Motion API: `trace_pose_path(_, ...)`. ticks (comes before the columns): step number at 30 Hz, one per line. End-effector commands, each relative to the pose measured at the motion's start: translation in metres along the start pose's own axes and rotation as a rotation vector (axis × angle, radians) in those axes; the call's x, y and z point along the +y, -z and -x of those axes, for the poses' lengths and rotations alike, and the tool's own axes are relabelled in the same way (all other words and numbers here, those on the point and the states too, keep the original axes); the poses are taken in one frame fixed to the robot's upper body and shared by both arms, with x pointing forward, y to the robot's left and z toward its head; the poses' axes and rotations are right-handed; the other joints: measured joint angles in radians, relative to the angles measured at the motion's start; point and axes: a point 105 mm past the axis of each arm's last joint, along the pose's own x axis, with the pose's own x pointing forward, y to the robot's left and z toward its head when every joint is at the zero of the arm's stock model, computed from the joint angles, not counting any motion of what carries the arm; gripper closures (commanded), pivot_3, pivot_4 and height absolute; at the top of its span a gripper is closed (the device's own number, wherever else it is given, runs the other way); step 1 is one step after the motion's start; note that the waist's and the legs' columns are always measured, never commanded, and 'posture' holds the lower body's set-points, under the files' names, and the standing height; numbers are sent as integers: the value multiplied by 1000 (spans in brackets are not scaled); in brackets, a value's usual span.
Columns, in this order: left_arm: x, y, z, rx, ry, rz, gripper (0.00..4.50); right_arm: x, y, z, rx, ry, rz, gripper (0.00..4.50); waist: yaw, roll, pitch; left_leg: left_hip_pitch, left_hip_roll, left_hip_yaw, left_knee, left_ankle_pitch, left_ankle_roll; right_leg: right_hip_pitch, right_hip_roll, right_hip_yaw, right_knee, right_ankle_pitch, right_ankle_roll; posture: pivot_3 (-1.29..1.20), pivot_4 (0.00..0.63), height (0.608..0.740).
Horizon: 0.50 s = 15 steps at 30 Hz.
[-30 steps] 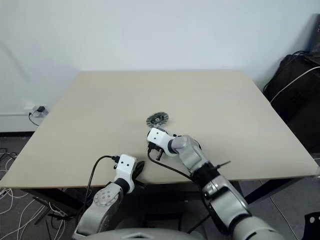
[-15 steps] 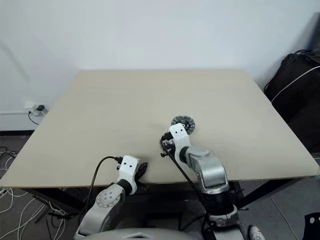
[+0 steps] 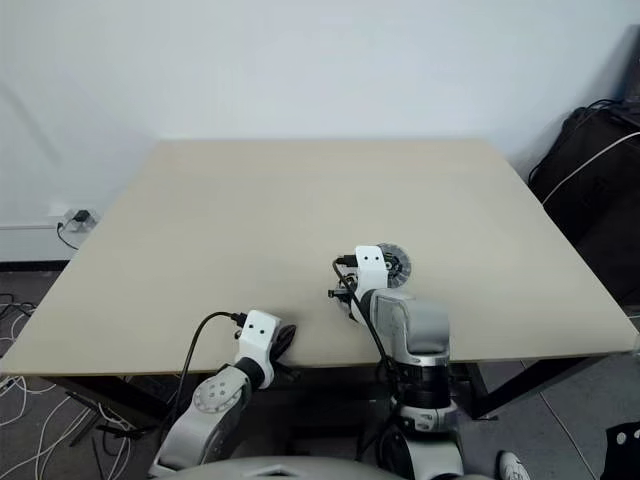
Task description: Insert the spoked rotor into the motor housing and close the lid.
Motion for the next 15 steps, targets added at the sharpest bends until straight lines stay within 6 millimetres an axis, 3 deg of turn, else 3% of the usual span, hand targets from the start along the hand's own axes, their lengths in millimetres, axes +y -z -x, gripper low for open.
trace_pose_path(1, 0, -11, 0, -44, 3, -3, 4500, 25, 1, -13, -12, -66, -80, 4500, -4, -2, -1, 0, 0, 0, 0, 0, 0, 0, 0, 0, 0, 0, 0, 0, 0, 740)
trace_pose_path(8, 2, -11, 1, -45, -7, -4, 4500, 52, 0, -23, 19, -150, -116, 4500, -10, -5, -3, 12, 7, 1, 0, 0, 1, 7, -1, 0, -1, -3, 4, 0, 0, 740)
trace_pose_path(15, 2, -10, 2, -45, -10, -4, 4500, 88, -1, -20, 47, -323, -125, 2276, -11, -2, -3, 8, 8, 1, -1, 0, 1, 6, 1, 1, 1, 0, -1, 0, 0, 740)
